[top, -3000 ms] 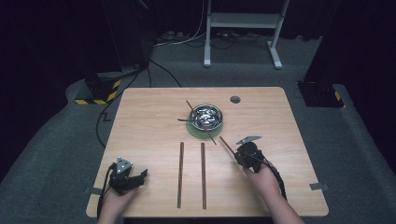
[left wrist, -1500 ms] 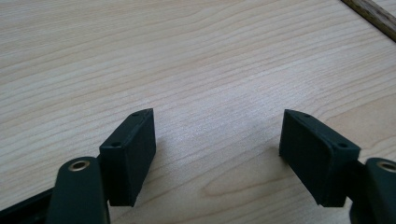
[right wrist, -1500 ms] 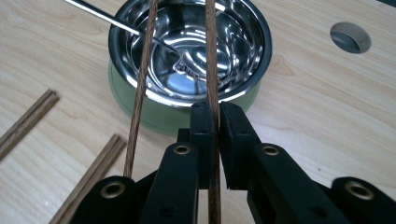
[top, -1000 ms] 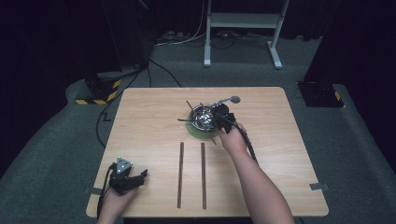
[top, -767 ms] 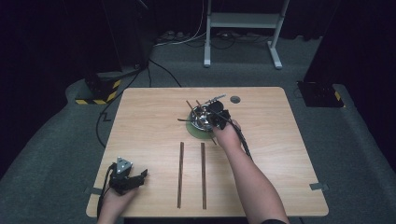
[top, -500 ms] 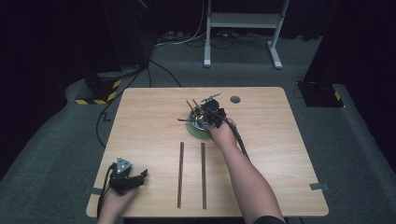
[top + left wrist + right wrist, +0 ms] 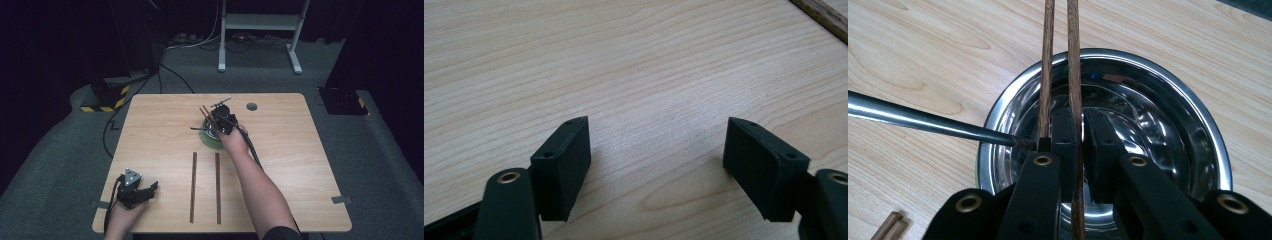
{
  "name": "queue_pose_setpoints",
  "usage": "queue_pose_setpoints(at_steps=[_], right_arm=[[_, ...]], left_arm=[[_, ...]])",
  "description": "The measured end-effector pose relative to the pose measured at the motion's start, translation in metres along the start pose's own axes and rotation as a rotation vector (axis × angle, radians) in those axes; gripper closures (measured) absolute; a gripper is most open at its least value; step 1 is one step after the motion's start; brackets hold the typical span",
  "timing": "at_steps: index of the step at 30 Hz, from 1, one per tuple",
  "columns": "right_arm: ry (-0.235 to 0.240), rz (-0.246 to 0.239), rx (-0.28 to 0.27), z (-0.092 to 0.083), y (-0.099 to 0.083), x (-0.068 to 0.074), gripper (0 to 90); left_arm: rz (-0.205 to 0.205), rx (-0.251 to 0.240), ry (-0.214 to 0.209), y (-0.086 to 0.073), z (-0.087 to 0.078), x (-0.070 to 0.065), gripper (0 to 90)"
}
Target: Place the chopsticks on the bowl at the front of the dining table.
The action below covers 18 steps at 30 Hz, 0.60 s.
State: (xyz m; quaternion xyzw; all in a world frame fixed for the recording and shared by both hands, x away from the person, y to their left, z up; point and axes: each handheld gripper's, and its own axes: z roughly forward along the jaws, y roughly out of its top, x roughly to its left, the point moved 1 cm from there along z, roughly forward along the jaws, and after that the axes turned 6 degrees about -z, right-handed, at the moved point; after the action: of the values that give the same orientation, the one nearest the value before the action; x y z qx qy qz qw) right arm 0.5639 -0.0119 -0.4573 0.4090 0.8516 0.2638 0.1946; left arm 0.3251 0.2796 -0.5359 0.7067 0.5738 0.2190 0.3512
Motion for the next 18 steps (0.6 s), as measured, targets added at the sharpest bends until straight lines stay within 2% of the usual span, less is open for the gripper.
queue_pose_setpoints(at_steps=[18], right_arm=[[0.012,0.007,0.011,0.0055,0.0020,0.0020,82.7]], left_arm=[[0.000,-0.001,-0.001,-0.0001,0.0001,0.0000,27.3]])
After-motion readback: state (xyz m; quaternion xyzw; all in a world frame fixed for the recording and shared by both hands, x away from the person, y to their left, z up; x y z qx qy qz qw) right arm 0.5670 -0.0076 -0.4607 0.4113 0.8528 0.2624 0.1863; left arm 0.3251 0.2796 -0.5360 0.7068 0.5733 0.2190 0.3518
